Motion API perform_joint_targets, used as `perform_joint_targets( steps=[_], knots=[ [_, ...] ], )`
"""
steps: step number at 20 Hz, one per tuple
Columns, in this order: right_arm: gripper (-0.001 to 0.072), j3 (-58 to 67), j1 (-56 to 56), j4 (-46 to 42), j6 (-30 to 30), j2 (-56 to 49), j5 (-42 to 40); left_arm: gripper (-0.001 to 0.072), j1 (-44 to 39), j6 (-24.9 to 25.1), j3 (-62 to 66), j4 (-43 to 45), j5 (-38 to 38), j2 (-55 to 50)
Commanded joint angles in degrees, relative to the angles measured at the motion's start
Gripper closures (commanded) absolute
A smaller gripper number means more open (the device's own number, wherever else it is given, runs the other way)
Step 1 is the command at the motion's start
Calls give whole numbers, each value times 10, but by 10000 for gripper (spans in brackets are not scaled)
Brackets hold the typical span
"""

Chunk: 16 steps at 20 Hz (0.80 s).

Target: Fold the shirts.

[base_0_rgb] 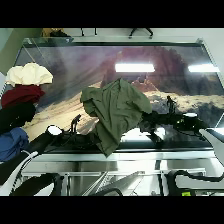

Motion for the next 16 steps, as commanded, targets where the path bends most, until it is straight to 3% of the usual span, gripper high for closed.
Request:
perform_joint_targets(
  steps=[1,8,16],
  knots=[
    [695,0,0,0,0,0,1,187,1,18,35,-13,-5,-54],
    [695,0,0,0,0,0,0,188,-5,25,95,-14,-23,-122],
    [695,0,0,0,0,0,-1,189,-68,31,96,-48,-21,-125]
  ],
)
